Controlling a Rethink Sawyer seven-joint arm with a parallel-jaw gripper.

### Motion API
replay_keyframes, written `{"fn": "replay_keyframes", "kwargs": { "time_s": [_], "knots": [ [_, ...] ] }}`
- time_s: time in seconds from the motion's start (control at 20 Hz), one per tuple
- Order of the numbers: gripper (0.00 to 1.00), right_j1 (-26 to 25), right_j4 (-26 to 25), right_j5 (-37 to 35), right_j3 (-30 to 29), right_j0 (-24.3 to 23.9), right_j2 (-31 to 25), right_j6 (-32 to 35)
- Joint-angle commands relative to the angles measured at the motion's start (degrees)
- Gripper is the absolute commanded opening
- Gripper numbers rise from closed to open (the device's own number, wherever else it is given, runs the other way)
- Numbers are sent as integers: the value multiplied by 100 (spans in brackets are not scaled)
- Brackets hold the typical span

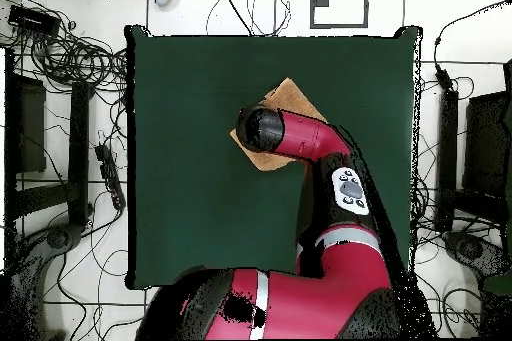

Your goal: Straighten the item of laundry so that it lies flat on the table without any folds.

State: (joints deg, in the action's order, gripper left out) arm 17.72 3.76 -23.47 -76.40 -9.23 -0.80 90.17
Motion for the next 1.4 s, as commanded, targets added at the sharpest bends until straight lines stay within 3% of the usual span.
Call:
{"fn": "replay_keyframes", "kwargs": {
  "time_s": [0.05,0.25,0.55,0.8,1.1,1.4],
  "knots": [
    [0,-35,-581,-1911,411,-50,-120,-536],
    [0,-179,-662,-1971,625,-101,-222,-495],
    [0,290,-679,-2915,811,32,-395,-320],
    [0,449,-740,-3276,867,114,-402,-108],
    [0,829,-696,-3137,372,216,-379,188],
    [0,1299,-489,-2454,-720,277,-381,696]
  ]
}}
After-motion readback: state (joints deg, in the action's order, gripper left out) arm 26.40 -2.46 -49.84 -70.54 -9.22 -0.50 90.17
